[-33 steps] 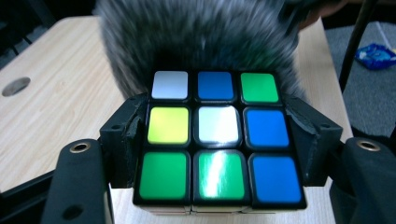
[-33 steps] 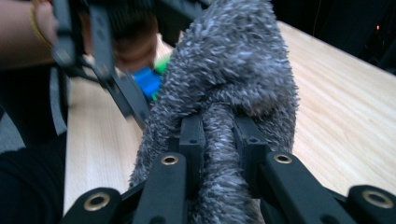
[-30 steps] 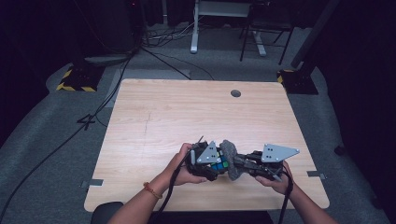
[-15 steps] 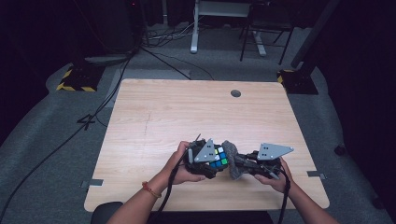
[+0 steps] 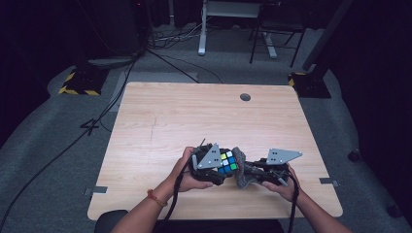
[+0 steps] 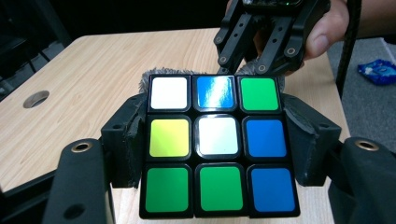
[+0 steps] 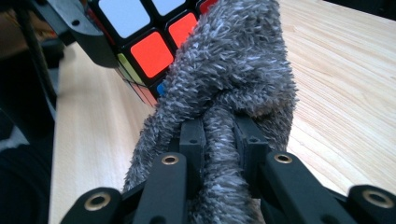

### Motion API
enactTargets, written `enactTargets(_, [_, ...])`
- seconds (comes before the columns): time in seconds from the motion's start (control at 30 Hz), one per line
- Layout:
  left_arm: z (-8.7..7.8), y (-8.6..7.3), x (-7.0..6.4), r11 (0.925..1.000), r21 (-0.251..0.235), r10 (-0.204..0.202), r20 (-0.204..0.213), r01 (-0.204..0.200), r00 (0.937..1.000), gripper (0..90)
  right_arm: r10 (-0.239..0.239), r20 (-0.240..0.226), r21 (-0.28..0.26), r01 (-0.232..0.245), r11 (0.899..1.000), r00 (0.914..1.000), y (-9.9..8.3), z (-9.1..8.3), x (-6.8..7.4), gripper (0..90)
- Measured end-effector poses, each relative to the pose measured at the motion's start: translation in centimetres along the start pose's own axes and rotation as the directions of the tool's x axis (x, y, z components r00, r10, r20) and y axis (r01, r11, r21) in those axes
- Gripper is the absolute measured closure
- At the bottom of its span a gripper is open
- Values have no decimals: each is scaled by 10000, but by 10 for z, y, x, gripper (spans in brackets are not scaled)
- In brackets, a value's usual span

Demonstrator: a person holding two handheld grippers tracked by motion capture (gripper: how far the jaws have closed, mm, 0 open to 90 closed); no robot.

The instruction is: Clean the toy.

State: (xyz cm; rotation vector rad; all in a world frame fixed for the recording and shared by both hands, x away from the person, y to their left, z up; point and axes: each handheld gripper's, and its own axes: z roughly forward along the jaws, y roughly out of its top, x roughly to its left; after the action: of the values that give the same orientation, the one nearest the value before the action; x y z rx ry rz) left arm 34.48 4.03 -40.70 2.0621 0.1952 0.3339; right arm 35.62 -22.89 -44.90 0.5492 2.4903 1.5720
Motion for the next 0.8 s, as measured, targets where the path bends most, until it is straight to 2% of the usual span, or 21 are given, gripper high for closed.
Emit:
enactTargets(0.1, [-1, -2, 2, 10000, -5, -64, 77, 64, 10000, 330, 123, -96, -310, -126, 9994, 9999, 1, -3, -1, 771])
enactTargets(0.2, [5, -4, 2, 9981, 583, 199, -61, -195, 9998, 330, 229, -322, -782, -254, 9966, 9992, 3, -8, -2, 771])
enactTargets(0.3, [13, -5, -3, 9950, 908, 405, 178, -419, 9990, 331, -73, -400, -889, 37, 9960, 9992, 10, -10, 4, 770])
enactTargets(0.37, [15, -4, -3, 9928, 1035, 594, 83, -599, 9982, 331, -412, -70, -585, 407, 9975, 9991, 12, -9, 8, 770])
enactTargets(0.43, [15, -5, -3, 9920, 1108, 593, 64, -596, 9982, 332, -524, 132, -480, 530, 9974, 9985, 13, -10, 9, 769])
enactTargets(0.6, [17, -4, -6, 9899, 1260, 626, 196, -646, 9978, 331, -792, 74, -486, 795, 9956, 9968, 16, -10, 12, 770])
enactTargets(0.7, [17, -4, -5, 9888, 1339, 647, 142, -660, 9978, 332, -746, -57, -711, 740, 9947, 9972, 18, -13, 12, 769])
enactTargets(0.8, [14, -3, -4, 9916, 1175, 528, 212, -549, 9984, 333, -950, 244, -261, 956, 9951, 9952, 18, -11, 13, 769])
